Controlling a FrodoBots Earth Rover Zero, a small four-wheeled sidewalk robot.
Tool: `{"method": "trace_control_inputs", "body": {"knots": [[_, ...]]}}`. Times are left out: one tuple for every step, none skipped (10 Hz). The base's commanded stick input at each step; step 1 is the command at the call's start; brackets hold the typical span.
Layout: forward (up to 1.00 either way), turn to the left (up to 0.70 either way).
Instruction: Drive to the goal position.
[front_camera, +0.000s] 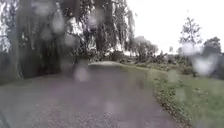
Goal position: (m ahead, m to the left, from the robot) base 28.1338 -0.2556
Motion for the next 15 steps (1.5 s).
{"method": "trace_control_inputs", "body": {"knots": [[1.00, 0.00], [1.00, 0.00], [1.00, 0.00], [1.00, 0.00], [1.00, 0.00], [1.00, 0.00], [1.00, 0.00], [1.00, 0.00], [1.00, 0.17], [1.00, 0.25], [1.00, 0.33], [1.00, 0.33], [1.00, 0.20], [1.00, 0.07], [1.00, 0.00]]}}
